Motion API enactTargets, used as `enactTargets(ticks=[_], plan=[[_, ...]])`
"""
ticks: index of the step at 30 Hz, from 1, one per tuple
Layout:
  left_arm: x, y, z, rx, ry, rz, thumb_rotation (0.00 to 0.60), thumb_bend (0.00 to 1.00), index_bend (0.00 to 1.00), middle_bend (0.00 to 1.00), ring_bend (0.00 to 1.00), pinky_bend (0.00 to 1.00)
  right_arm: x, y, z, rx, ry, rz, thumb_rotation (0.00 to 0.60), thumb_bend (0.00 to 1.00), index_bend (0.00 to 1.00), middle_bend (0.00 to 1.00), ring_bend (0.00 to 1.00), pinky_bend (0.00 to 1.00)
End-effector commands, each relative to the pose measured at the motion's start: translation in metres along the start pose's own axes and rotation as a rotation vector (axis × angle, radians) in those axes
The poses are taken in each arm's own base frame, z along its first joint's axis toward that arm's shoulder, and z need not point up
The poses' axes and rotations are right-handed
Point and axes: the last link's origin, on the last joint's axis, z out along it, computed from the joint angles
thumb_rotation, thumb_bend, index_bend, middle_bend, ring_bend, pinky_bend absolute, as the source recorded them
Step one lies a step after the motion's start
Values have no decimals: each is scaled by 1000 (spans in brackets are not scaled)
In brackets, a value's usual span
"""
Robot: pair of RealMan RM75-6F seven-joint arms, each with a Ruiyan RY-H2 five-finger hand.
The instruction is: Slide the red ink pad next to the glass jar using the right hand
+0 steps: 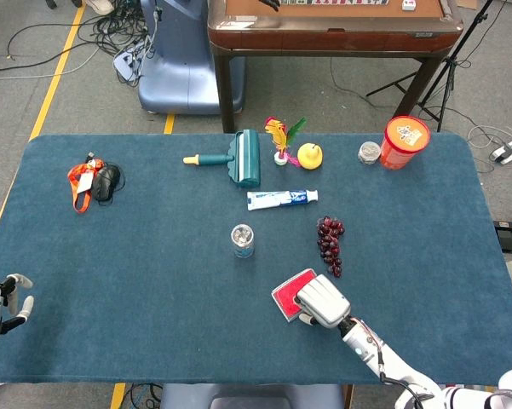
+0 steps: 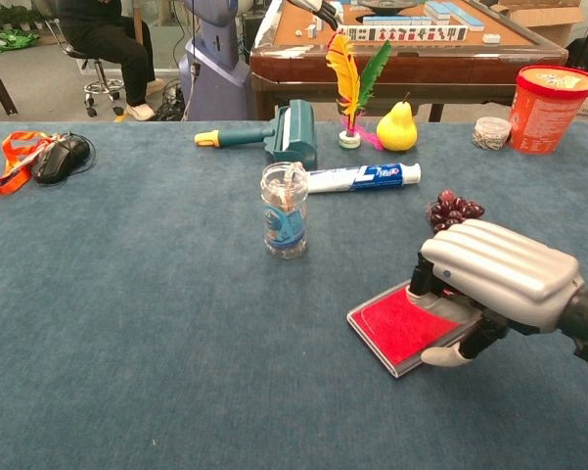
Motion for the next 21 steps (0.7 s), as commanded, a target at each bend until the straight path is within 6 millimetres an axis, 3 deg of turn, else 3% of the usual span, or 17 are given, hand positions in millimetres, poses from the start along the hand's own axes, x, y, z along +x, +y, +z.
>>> enactTargets(ticks=[1,21], plan=[[0,0,0,0,-1,0,600,396,474,740,599,791,-1,1,-4,-5,-7,-2,600,0,1000,1000,1000,1000],[0,-1,0,3,-4,-1,600,396,474,740,599,791,-4,10,5,-41,-14,-7,600,0,1000,1000,1000,1000]])
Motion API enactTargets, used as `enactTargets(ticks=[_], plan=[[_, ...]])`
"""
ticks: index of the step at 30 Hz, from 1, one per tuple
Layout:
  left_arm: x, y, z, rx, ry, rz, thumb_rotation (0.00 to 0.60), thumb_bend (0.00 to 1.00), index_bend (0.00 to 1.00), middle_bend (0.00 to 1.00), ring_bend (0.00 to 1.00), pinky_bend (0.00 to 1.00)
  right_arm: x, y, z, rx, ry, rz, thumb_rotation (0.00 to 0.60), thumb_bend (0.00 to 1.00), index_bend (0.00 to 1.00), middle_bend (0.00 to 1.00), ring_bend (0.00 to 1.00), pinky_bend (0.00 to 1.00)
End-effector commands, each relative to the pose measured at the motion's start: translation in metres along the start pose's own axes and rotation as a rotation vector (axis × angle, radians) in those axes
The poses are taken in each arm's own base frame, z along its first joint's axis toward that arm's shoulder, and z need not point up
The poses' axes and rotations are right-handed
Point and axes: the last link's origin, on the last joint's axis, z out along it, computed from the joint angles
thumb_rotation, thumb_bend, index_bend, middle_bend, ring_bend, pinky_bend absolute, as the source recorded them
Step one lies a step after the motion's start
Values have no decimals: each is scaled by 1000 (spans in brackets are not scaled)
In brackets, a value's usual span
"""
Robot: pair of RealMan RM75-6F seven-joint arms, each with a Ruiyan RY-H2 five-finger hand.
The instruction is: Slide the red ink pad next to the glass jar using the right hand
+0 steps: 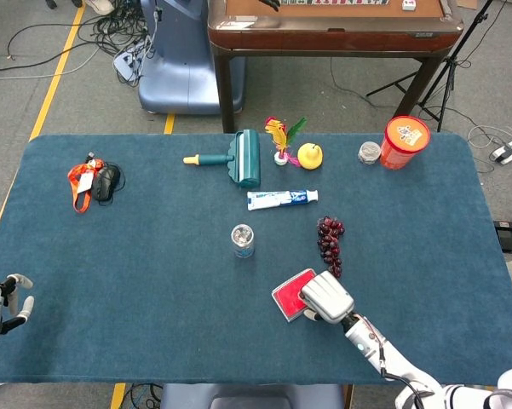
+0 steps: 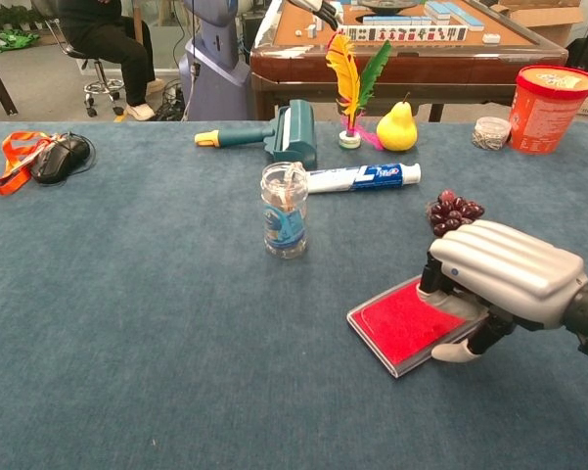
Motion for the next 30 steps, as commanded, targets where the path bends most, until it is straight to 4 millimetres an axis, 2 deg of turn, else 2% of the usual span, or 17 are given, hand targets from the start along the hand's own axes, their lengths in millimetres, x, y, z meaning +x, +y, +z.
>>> enactTargets(ticks=[1,17,30], plan=[[0,0,0,0,0,0,600,396,474,740,599,791,0,0,1,0,1,-1,600,0,1000,1000,1000,1000],[0,0,0,1,-1,0,600,396,473,740,599,791,2,5,20,-18,30,0,600,0,1000,1000,1000,1000],[0,-1,-1,3,-3,1,600,396,474,740,599,791,7,8,46,-38,55,8,600,0,1000,1000,1000,1000]])
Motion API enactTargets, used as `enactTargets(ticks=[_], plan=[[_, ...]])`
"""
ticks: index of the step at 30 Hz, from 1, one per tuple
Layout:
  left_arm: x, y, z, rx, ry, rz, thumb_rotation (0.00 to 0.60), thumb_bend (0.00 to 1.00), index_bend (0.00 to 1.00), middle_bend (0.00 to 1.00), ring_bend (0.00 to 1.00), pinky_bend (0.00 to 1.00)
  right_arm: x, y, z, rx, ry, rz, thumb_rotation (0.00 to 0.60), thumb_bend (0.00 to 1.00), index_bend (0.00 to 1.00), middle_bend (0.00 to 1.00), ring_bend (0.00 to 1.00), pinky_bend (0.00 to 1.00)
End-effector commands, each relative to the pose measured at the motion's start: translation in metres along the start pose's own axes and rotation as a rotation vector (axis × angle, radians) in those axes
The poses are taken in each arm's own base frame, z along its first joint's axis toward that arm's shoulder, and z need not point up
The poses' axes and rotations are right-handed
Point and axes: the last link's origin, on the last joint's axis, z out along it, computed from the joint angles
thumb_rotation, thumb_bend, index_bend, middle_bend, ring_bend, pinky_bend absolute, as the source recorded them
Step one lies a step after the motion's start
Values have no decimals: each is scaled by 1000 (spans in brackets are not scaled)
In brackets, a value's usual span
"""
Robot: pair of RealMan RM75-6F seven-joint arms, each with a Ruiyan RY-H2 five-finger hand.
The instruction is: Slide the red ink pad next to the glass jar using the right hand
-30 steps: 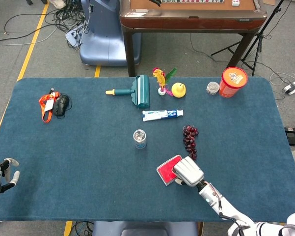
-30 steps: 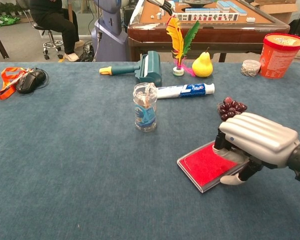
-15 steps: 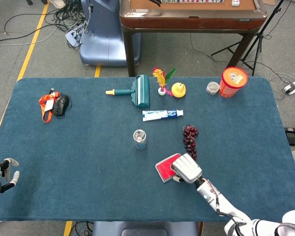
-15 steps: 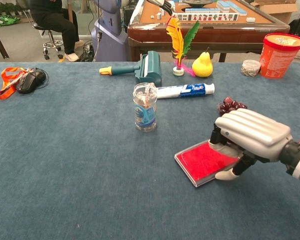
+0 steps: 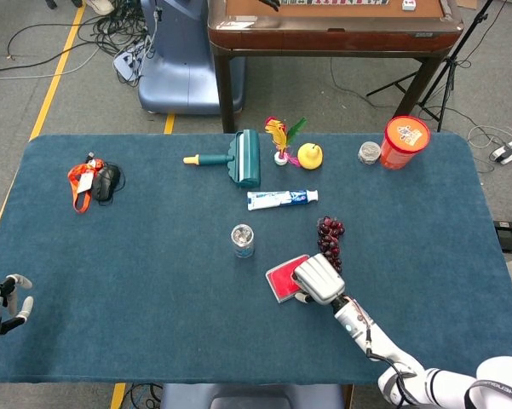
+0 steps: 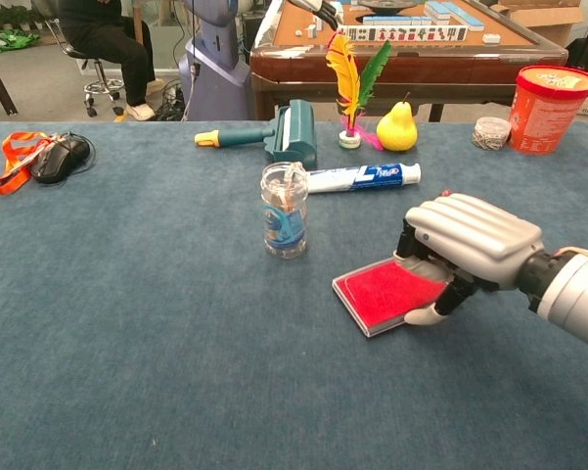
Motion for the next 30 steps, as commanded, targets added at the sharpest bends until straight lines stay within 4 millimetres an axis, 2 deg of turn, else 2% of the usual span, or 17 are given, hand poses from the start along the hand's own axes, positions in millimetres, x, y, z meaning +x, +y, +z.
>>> enactTargets(ticks=[1,14,30], plan=[[0,0,0,1,0,0,600,396,474,740,599,791,1,-1,5,-1,4,5,600,0,1000,1000,1000,1000],[2,-1,-1,3,4,-4,600,396,474,740,599,791,8,-1,26,-16,25,27,600,0,1000,1000,1000,1000],[1,-1,-1,6,1,1,600,396,474,740,599,791,5,-7,0,24,-12,26,600,0,1000,1000,1000,1000]])
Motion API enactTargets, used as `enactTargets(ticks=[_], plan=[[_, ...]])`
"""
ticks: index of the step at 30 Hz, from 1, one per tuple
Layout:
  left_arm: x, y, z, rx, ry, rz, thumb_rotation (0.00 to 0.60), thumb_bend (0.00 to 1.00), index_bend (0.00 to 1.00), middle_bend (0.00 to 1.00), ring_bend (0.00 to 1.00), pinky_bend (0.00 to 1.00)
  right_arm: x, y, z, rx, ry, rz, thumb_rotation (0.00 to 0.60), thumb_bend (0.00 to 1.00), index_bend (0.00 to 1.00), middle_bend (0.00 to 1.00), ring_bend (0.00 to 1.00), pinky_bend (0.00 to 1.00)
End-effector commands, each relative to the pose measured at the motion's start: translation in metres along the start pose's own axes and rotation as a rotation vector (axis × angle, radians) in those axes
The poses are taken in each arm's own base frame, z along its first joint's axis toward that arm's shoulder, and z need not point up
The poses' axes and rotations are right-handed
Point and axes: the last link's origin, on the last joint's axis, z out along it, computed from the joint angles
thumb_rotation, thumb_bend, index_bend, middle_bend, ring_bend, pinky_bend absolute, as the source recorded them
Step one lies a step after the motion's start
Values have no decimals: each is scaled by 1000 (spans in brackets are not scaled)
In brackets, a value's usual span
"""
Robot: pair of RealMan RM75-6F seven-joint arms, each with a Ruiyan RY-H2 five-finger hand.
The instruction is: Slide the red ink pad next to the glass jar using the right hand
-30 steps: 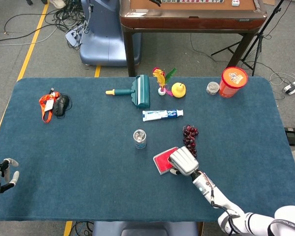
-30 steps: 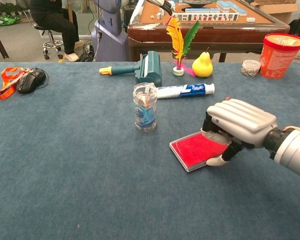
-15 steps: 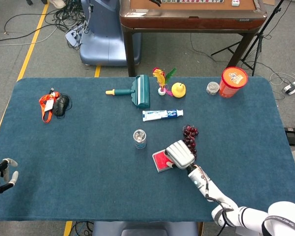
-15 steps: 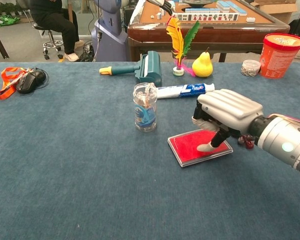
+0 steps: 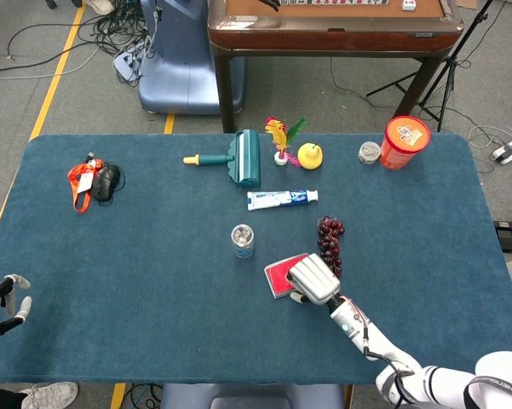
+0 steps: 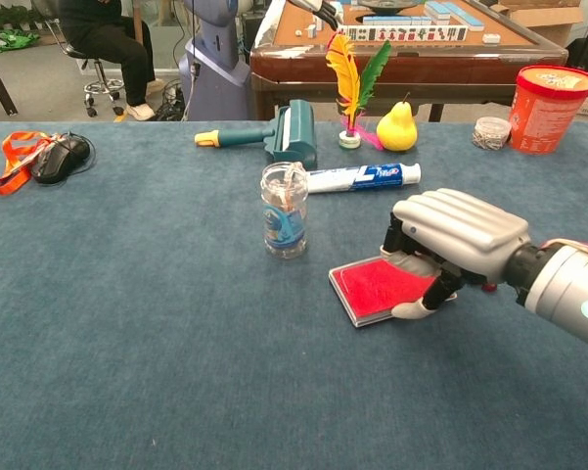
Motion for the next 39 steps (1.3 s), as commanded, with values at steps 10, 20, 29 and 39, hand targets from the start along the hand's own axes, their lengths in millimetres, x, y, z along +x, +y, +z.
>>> enactTargets(ticks=[10,20,29,39], plan=[[0,0,0,1,-2,0,600,396,474,740,600,791,-6,6,0,-24,-20,-11,600,0,1000,1000,1000,1000],[0,-1,0,4,0,-4,600,396,474,740,599,791,-8,11,11,-47,-17,-11,600,0,1000,1000,1000,1000],[2,-2,0,7,3,-6,600,396,474,740,600,791,-6,14,22,-65,4,1,600,0,1000,1000,1000,1000],[3,-3,0,10,5,-9,600,396,474,740,600,791,-4,18,33,-91,24,3,600,0,1000,1000,1000,1000]])
